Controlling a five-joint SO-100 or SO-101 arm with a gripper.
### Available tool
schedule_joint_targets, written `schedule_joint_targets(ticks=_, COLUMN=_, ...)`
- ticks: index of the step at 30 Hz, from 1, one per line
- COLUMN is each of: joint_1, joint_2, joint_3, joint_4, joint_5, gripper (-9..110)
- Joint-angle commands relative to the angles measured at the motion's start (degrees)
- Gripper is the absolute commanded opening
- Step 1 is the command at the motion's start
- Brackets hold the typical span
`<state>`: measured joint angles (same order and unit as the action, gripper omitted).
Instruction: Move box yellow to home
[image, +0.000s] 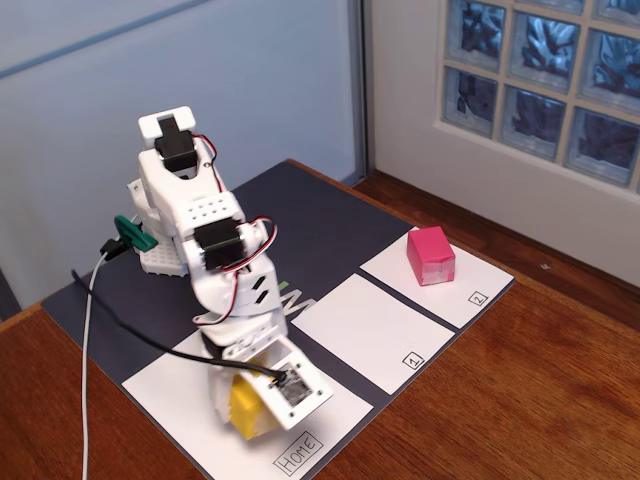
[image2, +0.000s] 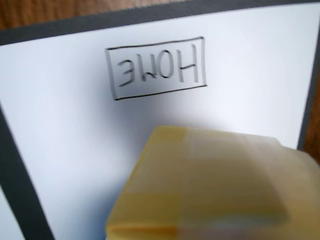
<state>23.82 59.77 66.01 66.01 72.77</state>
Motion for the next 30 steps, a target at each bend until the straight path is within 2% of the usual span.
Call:
schedule_joint_targets(ticks=1, joint_1=2.1, joint_2=0.2, joint_3=-2.9, joint_4=-0.6, joint_5=-0.4, gripper=-1)
schedule_joint_targets(ticks=24, joint_1=4.4, joint_2=-7.3, joint_3=-1.7, joint_4=-4.7, joint_5=0.4, gripper=0)
schedule_joint_targets(ticks=25, joint_1=4.2, joint_2=-7.3, joint_3=-1.7, joint_4=-4.9, joint_5=1.0, gripper=2)
schedule_joint_targets(ticks=27, joint_1=4.0, joint_2=-7.3, joint_3=-1.5, joint_4=-5.7, joint_5=1.0, gripper=20)
schedule_joint_targets(ticks=30, joint_1=3.8, joint_2=-7.2, joint_3=-1.4, joint_4=-5.9, joint_5=1.0, gripper=26)
